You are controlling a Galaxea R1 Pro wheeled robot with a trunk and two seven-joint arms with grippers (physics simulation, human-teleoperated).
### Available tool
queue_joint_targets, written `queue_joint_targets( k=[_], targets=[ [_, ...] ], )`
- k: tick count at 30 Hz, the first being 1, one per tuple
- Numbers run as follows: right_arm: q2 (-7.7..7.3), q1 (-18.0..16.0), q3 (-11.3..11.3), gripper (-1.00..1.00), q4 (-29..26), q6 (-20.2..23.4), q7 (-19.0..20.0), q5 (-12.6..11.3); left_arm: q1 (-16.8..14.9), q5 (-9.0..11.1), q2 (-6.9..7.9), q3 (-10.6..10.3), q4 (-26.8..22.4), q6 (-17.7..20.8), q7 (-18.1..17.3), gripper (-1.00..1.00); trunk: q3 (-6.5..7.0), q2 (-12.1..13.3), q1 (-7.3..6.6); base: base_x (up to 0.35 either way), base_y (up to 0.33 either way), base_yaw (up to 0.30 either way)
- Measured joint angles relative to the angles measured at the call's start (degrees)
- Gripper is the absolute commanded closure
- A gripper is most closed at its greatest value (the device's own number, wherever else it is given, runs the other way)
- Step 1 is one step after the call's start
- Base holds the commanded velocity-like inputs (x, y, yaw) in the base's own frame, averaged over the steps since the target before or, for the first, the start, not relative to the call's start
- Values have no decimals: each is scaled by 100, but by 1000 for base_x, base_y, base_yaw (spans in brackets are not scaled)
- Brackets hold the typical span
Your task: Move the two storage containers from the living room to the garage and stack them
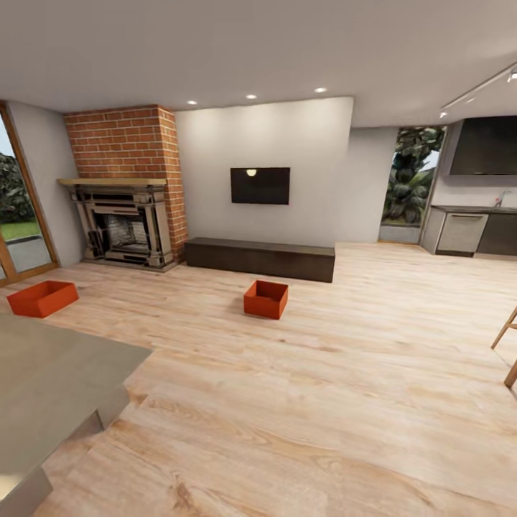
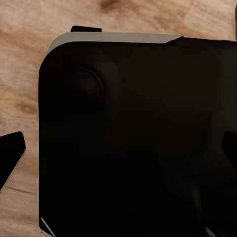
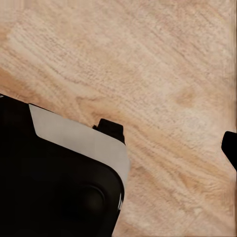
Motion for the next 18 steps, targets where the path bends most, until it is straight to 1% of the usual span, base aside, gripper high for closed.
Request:
queue_joint_targets(
  k=[18],
  targets=[
    [-19,0,24,-100,0,20,3,40,0,1,0,0,-4,6,-1,-100,0,0,0,323,0,0]
  ],
)
